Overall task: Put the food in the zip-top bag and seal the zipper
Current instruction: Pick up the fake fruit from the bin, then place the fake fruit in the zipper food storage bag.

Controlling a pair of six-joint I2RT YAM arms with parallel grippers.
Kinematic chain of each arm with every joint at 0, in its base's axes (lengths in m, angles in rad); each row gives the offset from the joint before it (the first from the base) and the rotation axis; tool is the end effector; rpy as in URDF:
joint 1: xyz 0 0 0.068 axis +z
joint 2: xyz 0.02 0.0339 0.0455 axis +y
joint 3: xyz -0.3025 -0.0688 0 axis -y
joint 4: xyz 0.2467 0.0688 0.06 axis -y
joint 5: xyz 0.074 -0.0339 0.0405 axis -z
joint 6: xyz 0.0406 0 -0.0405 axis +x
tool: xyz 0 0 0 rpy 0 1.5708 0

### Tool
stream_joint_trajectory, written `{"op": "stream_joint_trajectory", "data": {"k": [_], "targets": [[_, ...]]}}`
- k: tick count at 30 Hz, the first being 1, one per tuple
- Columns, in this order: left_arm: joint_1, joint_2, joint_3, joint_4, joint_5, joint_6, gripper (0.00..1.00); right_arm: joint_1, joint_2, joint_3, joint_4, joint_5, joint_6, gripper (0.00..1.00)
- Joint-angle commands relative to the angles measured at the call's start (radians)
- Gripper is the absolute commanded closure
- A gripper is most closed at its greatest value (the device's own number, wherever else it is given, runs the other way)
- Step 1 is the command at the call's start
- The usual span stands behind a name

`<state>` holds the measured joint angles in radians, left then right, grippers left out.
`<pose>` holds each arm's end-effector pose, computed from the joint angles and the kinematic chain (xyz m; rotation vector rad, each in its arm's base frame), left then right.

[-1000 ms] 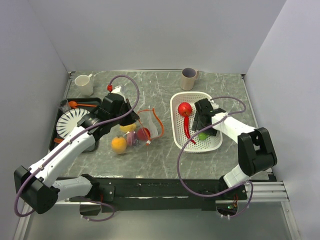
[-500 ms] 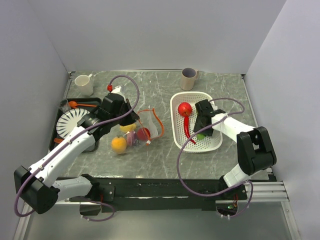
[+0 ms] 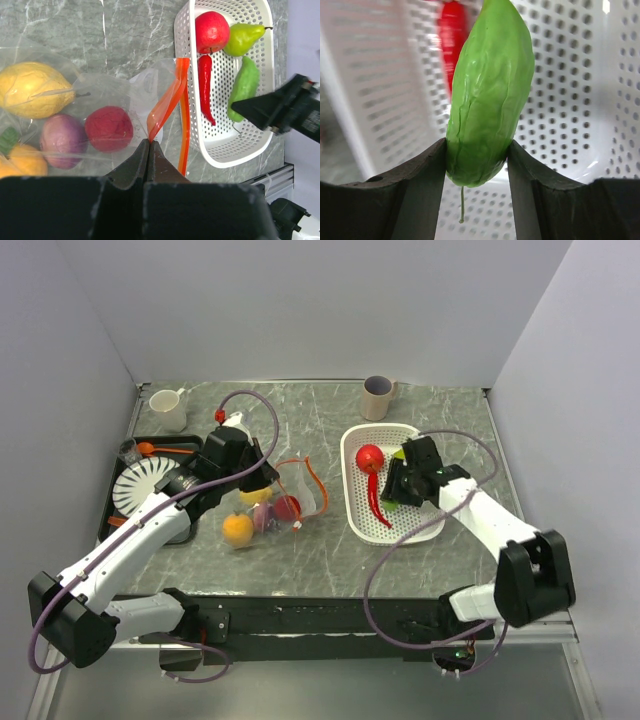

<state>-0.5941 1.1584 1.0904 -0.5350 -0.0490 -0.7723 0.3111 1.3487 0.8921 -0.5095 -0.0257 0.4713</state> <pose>0.2027 -0.1345 0.3688 -0.2307 2.2541 -0.7087 0.2533 0.0825 0.2594 0.1955 2.5643 0.3364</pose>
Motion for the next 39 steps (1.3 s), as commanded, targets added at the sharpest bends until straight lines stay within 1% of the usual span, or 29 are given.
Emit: {"op": "stream_joint_trajectory", "data": {"k": [1, 3, 4, 6, 7, 8, 11, 12, 16, 19, 25, 32, 39], "targets": [[0.002, -0.005, 0.006, 0.041, 0.021, 0.005, 0.99, -0.001, -0.112, 0.033, 0.034, -0.217, -0.040, 0.79], [0.002, 0.001, 0.006, 0.044, 0.028, 0.007, 0.99, -0.001, -0.143, 0.031, 0.054, -0.302, -0.039, 0.79], [0.002, 0.004, 0.008, 0.046, 0.028, 0.005, 0.99, -0.003, -0.154, 0.030, 0.072, -0.386, -0.036, 0.79], [0.002, 0.009, 0.008, 0.050, 0.031, 0.005, 0.99, 0.000, -0.169, 0.039, 0.083, -0.466, -0.031, 0.80], [0.002, 0.011, 0.008, 0.050, 0.032, 0.005, 0.99, 0.009, -0.175, 0.047, 0.095, -0.492, -0.027, 0.80], [0.002, 0.012, 0.008, 0.055, 0.040, 0.005, 0.99, 0.017, -0.181, 0.051, 0.101, -0.572, -0.034, 0.80], [0.002, 0.021, 0.011, 0.056, 0.041, 0.011, 0.99, 0.054, -0.178, 0.083, 0.109, -0.711, -0.062, 0.79], [0.002, 0.029, 0.014, 0.056, 0.041, 0.011, 0.99, 0.072, -0.175, 0.093, 0.108, -0.735, -0.072, 0.78], [0.002, 0.040, 0.017, 0.059, 0.064, 0.015, 0.99, 0.166, -0.146, 0.160, 0.063, -0.753, -0.132, 0.76], [0.002, 0.041, 0.019, 0.059, 0.077, 0.018, 0.99, 0.236, -0.082, 0.201, 0.029, -0.749, -0.175, 0.76], [0.002, 0.024, 0.017, 0.049, 0.070, 0.021, 0.99, 0.263, 0.042, 0.258, -0.040, -0.740, -0.220, 0.77], [0.002, 0.012, -0.003, 0.058, 0.090, 0.021, 0.99, 0.295, 0.124, 0.317, -0.096, -0.724, -0.269, 0.76], [0.002, 0.006, -0.024, 0.078, 0.140, 0.007, 0.99, 0.298, 0.216, 0.412, -0.115, -0.697, -0.260, 0.76]]}}
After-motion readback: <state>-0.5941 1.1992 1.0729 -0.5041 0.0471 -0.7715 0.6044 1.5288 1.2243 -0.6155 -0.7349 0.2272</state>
